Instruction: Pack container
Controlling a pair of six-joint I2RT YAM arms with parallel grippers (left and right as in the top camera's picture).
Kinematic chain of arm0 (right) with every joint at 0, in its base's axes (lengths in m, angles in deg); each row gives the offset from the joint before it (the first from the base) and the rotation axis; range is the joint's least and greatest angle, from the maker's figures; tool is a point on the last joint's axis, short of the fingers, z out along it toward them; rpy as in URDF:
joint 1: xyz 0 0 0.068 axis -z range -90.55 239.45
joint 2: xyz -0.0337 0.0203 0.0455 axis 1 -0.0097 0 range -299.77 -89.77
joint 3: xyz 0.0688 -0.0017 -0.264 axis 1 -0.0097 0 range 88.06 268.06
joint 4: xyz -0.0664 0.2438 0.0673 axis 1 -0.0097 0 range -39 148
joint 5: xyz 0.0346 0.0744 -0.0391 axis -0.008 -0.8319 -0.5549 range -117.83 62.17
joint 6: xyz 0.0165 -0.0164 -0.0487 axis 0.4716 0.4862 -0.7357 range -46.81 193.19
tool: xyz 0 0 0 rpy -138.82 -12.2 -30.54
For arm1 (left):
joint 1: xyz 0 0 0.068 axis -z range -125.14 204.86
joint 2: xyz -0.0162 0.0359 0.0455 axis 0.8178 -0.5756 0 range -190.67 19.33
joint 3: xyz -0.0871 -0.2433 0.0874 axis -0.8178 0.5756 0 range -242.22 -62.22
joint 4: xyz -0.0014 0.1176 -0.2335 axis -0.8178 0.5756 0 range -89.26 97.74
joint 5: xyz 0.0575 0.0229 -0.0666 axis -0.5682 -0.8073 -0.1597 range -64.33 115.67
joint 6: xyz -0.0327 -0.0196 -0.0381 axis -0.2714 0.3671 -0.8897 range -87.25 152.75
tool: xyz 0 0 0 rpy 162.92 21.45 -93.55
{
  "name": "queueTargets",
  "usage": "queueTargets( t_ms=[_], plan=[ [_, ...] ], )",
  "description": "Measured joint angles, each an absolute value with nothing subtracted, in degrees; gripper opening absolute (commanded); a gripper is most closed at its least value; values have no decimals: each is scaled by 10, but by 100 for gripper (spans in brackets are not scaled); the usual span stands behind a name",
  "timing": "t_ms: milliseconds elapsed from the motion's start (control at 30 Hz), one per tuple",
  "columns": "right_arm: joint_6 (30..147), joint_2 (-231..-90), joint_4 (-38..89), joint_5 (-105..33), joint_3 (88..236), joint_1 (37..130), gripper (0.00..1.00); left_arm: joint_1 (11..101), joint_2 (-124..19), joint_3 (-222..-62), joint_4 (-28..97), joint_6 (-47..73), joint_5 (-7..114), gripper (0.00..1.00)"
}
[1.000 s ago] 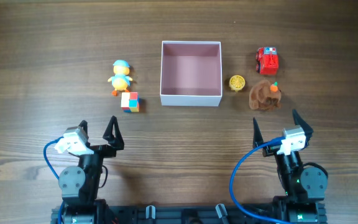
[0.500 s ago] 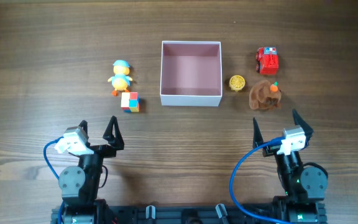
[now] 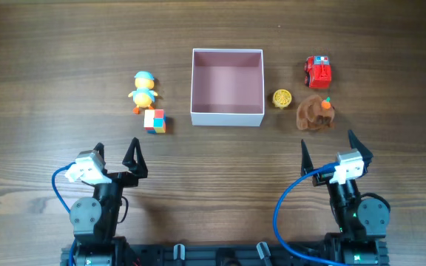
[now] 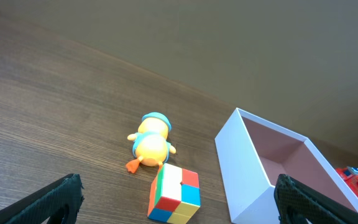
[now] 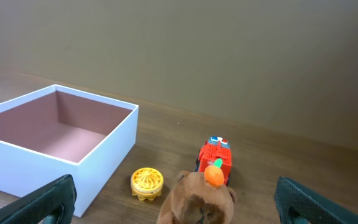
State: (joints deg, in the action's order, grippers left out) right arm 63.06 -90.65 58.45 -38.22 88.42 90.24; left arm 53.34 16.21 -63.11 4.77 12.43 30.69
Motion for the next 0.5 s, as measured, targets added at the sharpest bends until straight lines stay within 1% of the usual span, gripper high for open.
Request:
queueTargets(
  t_ms=[100,200,267,400,500],
  plan=[
    [643,-907,586,-383,884,902,100,533,162,-631,48,124,307,100],
    [659,-907,632,-395,886,902,100,533,162,-631,48,124,307,100],
    [659,-908,623,-396,891,902,100,533,162,-631,48,124,307,100],
    [658,-955,585,-398,968,902,100,533,162,-631,48,124,307,100],
    [658,-1050,572,-398,1076,902,100,533,162,-631,47,124,307,100]
  ],
)
